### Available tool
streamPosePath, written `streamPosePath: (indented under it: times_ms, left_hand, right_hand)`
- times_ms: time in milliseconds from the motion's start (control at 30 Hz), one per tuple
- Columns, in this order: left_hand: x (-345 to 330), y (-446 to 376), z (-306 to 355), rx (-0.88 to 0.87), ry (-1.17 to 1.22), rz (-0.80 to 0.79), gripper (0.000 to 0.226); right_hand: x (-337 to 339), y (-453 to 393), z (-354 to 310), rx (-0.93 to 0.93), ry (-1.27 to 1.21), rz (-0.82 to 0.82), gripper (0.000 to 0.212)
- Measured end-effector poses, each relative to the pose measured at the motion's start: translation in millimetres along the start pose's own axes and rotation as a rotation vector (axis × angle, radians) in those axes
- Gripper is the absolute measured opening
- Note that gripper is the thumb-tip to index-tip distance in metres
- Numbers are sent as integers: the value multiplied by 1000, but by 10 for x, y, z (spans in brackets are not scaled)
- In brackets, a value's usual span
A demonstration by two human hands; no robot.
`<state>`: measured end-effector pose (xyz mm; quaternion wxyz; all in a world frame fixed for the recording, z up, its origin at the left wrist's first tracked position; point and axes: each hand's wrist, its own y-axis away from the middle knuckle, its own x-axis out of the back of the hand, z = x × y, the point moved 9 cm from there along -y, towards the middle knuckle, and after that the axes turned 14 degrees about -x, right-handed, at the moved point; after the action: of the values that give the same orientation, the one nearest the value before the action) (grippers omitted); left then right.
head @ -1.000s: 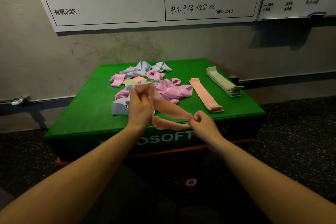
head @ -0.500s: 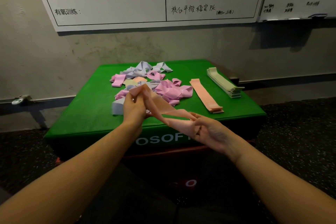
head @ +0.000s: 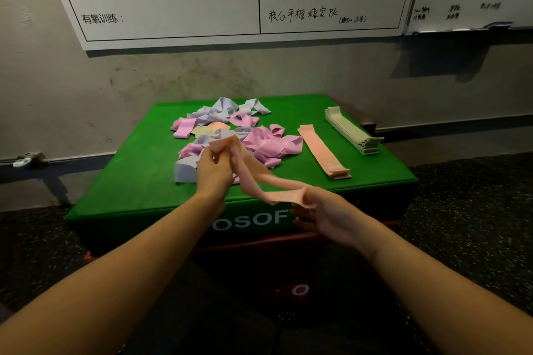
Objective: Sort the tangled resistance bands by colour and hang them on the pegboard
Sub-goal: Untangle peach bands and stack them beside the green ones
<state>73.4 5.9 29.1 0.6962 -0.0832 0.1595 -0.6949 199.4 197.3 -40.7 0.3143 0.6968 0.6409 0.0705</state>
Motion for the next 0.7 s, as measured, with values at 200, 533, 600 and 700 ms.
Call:
streamPosePath:
  times_ms: [200,533,600,700]
  left_hand:
    - [36,-29,-51,-24,-8,-8,23]
    - [111,-19,34,-48,10,79,20]
    - [120,-18,61,-60,-19,73,16]
    - [92,-13,124,-108,-51,39,17]
  right_hand:
    - [-156,141,-61,-21,-192,-181,60]
    - [-107,129,-145,47,-230,-177,21]
    - [2,75,-63,16,-107,0,12]
    - [249,12,10,7,268,318,21]
